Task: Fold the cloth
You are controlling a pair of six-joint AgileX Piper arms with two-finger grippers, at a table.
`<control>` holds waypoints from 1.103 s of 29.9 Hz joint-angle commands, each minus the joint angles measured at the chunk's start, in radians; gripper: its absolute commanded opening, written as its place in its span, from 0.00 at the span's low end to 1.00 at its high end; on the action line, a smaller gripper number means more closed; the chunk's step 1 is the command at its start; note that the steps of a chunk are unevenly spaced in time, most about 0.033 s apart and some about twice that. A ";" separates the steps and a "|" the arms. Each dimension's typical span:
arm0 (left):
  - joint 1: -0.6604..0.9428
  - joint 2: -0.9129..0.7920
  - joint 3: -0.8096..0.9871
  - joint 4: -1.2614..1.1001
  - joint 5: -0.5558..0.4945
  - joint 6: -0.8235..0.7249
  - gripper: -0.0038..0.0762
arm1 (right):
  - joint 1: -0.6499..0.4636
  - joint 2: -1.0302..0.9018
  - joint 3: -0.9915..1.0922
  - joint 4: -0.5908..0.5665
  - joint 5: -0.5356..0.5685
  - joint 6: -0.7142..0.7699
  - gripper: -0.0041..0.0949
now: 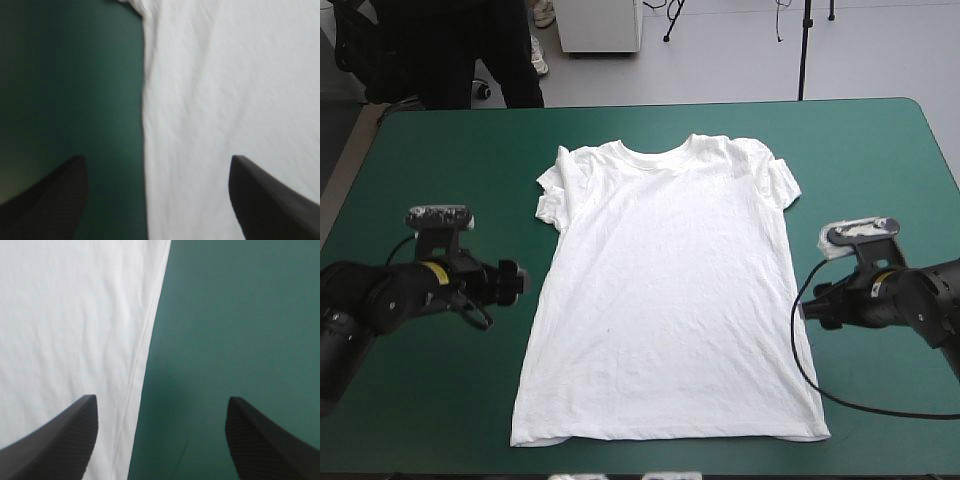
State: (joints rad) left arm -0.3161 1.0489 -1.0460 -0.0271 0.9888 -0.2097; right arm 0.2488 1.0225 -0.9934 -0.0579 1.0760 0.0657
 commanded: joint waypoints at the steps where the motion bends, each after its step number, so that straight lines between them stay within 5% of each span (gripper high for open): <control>1: -0.001 0.136 -0.147 0.077 -0.044 -0.038 0.75 | 0.002 0.013 -0.104 -0.072 -0.099 0.029 0.72; 9: -0.001 0.467 -0.308 0.040 -0.042 -0.029 0.75 | 0.002 0.117 -0.194 -0.074 -0.111 0.029 0.72; 22: -0.001 0.700 -0.318 0.034 -0.097 0.023 0.73 | 0.002 0.247 -0.252 -0.068 -0.173 0.029 0.72; 27: -0.001 0.750 -0.319 0.053 -0.097 0.023 0.63 | 0.002 0.289 -0.253 -0.068 -0.199 0.029 0.72; 33: -0.001 0.764 -0.335 0.057 -0.098 0.023 0.38 | 0.000 0.355 -0.273 -0.072 -0.237 0.029 0.72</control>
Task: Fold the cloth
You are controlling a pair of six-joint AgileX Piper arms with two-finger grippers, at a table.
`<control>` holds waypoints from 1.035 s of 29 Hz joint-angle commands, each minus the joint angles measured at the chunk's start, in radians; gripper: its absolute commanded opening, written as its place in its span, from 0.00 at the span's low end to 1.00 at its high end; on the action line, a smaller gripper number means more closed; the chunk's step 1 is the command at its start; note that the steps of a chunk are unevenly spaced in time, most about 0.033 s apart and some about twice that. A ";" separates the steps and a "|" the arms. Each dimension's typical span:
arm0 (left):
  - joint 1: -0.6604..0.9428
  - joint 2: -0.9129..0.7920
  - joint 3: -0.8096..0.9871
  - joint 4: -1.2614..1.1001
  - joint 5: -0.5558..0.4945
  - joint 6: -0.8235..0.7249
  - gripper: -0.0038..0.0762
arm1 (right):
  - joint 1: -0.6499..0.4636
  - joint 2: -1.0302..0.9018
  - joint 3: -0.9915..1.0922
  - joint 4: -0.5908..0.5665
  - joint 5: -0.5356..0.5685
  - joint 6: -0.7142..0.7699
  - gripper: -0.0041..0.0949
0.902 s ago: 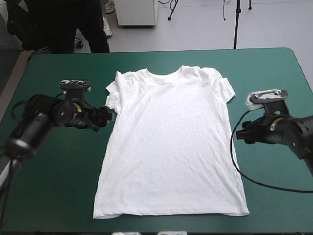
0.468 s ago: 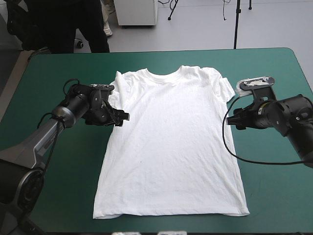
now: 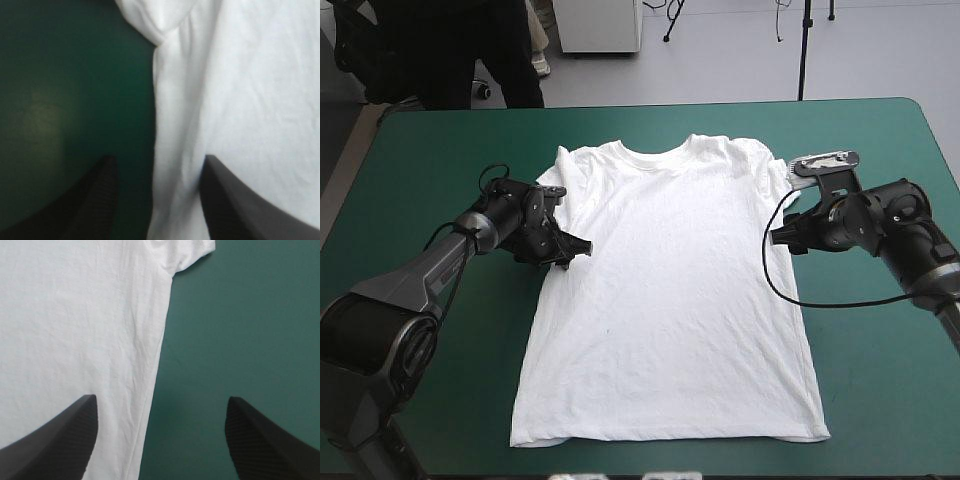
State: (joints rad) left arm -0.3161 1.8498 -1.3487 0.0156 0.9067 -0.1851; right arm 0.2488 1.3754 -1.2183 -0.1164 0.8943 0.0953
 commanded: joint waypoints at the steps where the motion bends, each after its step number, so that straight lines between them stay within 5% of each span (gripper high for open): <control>1: -0.001 -0.035 -0.036 0.015 -0.016 0.001 0.34 | 0.000 0.014 -0.056 -0.013 -0.055 0.000 0.72; 8: -0.001 -0.026 -0.036 0.015 -0.035 0.040 0.04 | 0.000 0.141 -0.104 -0.035 -0.055 0.000 0.72; 20: -0.001 -0.026 -0.038 -0.026 -0.035 0.048 0.04 | -0.006 0.332 -0.104 -0.052 -0.092 0.000 0.71; 30: -0.001 -0.026 -0.038 -0.026 -0.041 0.058 0.04 | -0.040 0.432 -0.105 0.064 -0.136 -0.035 0.60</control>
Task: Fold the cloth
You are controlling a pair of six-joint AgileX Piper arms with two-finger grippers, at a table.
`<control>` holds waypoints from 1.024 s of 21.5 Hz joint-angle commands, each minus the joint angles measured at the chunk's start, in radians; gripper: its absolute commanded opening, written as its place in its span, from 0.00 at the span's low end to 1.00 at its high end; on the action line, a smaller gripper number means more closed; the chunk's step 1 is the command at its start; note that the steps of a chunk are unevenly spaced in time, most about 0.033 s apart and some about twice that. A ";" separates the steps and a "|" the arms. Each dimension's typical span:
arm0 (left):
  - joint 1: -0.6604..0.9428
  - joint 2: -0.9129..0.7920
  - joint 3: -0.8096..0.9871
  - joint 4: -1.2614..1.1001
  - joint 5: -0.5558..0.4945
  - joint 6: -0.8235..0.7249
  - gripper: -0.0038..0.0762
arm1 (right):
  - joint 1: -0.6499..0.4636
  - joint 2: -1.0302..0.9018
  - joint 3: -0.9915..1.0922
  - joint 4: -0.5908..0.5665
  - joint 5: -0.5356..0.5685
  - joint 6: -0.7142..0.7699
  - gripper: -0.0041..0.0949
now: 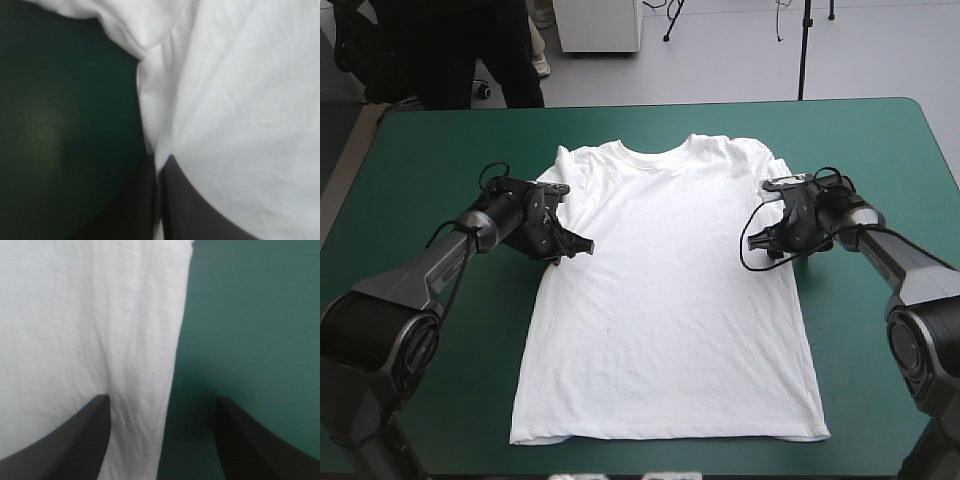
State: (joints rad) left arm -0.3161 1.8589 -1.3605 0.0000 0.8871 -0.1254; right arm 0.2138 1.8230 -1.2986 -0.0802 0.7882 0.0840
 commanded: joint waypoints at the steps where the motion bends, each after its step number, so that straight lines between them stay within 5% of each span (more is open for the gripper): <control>1: -0.001 -0.035 -0.028 -0.011 -0.022 -0.002 0.04 | -0.005 0.004 -0.025 0.060 -0.032 -0.039 0.59; 5: -0.001 -0.035 -0.035 -0.011 -0.019 0.011 0.04 | -0.005 0.053 -0.026 0.102 -0.016 -0.039 0.41; 10: -0.001 -0.035 -0.043 -0.011 -0.029 0.022 0.04 | -0.005 0.090 -0.021 0.143 0.000 -0.039 0.03; 22: -0.001 -0.170 -0.097 0.042 -0.033 0.044 0.04 | -0.005 -0.049 -0.207 0.139 0.142 -0.043 0.02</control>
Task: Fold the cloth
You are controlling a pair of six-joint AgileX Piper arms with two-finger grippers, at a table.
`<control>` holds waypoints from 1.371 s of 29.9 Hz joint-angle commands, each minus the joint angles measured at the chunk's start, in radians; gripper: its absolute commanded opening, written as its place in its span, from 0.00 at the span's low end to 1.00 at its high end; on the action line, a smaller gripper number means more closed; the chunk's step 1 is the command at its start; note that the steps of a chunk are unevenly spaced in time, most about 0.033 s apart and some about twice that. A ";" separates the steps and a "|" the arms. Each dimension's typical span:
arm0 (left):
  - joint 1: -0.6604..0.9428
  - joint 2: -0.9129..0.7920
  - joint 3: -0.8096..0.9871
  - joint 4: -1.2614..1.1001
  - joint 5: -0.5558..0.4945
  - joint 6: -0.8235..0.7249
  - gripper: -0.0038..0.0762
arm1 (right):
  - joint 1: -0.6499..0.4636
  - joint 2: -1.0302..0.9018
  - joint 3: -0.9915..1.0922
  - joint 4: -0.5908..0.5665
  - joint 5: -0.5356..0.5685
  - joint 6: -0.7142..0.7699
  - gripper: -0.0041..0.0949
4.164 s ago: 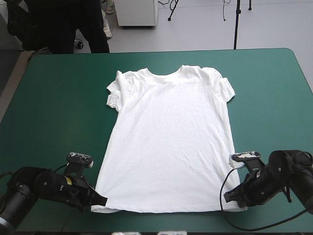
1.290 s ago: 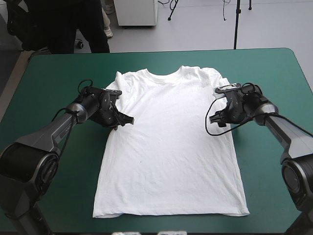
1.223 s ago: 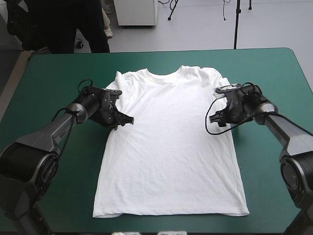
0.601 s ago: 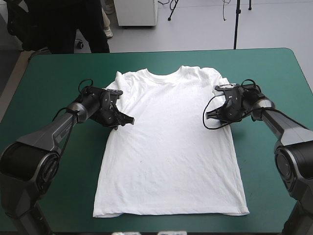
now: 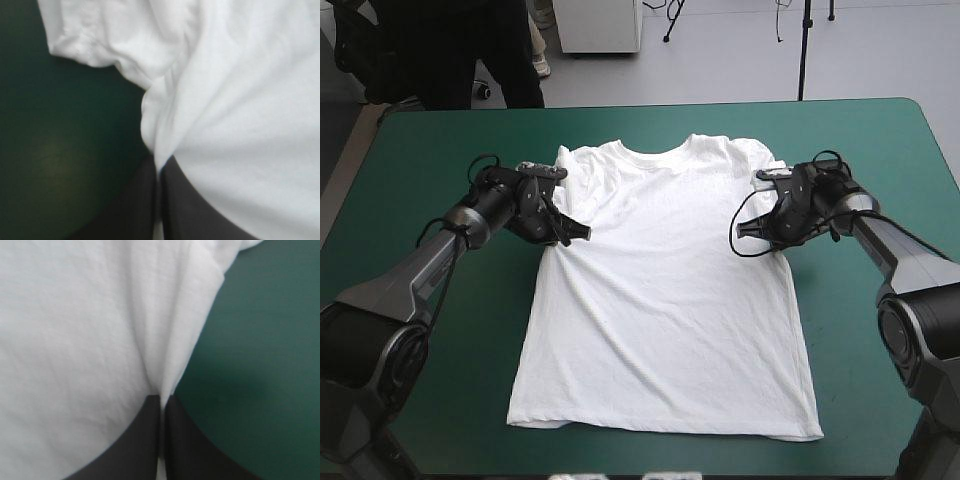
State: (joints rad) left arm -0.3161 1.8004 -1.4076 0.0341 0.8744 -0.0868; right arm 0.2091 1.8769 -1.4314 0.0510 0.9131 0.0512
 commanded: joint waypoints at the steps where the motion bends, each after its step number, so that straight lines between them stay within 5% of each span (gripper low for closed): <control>1: -0.001 -0.133 -0.058 0.008 -0.021 0.005 0.04 | 0.000 -0.124 -0.095 0.008 0.022 -0.010 0.02; 19: -0.001 -0.490 -0.185 -0.007 -0.028 0.005 0.04 | 0.000 -0.419 -0.432 0.041 0.136 -0.010 0.02; 41: -0.001 -0.668 -0.247 -0.189 -0.034 0.081 0.04 | 0.001 -0.659 -0.459 0.190 0.134 -0.057 0.02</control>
State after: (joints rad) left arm -0.3161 1.1425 -1.6211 -0.1315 0.9201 -0.0117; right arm 0.2091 1.2357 -1.8635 0.2334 1.1199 0.0069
